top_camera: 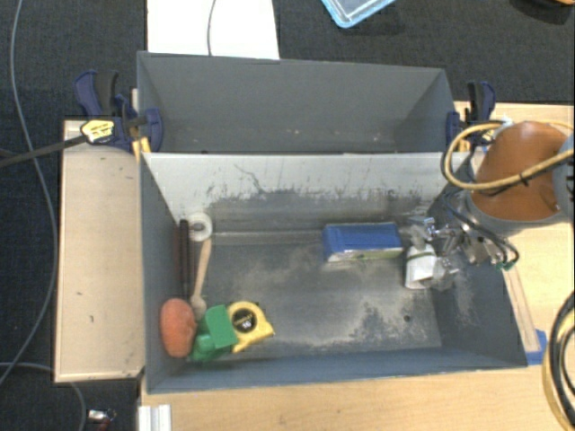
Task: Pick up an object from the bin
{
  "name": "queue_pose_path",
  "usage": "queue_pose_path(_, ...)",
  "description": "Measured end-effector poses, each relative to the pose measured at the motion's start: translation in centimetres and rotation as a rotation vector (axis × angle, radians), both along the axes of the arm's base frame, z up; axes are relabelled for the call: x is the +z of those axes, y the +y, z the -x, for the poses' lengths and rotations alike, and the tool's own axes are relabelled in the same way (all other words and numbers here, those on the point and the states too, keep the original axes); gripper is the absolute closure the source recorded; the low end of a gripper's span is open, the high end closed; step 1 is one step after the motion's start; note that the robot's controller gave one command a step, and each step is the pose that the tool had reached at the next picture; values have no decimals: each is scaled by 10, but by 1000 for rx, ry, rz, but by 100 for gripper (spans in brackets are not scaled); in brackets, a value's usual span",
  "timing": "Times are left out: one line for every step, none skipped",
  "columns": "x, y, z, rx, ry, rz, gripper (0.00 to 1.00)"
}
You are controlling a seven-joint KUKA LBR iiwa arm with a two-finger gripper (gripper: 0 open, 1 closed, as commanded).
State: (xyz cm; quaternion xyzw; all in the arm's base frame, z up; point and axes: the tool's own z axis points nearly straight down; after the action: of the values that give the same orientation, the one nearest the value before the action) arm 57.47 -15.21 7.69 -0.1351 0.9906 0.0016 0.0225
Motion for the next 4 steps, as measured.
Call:
queue_pose_path(10, 1, 0, 1, 1, -1, 100)
queue_pose_path(32, 1, 0, 1, -1, -1, 100)
queue_pose_path(47, 1, -1, 1, -6, 0, 100)
queue_pose_path(71, 2, 0, 0, -3, -1, 100)
